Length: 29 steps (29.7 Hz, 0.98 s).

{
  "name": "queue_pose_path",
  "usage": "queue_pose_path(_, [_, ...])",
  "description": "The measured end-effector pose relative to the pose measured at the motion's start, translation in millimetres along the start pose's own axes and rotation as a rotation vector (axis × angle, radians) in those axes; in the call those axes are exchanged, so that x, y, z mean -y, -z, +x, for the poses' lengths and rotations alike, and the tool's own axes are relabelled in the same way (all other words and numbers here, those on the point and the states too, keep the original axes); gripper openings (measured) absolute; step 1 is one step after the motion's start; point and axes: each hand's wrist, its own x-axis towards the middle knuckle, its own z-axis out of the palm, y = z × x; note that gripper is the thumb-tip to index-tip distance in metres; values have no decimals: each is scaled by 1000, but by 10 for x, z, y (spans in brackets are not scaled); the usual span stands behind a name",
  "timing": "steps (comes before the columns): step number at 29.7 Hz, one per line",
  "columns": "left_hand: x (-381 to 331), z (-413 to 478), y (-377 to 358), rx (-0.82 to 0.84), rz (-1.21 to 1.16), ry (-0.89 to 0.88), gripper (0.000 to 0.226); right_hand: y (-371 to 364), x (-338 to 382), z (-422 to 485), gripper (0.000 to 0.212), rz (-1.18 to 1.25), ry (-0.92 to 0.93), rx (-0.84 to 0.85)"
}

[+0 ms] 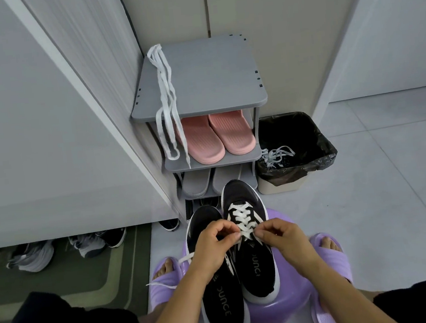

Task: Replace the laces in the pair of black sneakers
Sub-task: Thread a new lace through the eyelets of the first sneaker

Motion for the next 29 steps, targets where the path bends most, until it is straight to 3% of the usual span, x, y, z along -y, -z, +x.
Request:
queue_pose_path(4, [-30,29,0,38,-48,30,16,-8,10,28,14,55,-18,16])
queue_pose_path(15, [-70,103,43,132,-64,106,13,82,101,155,9,-154,-15,218])
queue_pose_path(23, [-93,124,110,207,106,116,9,109,176,222,8,-426,33,290])
queue_pose_path(29, [-122,9,113,97,66,71,5,139,110,114,9,-213,3,229])
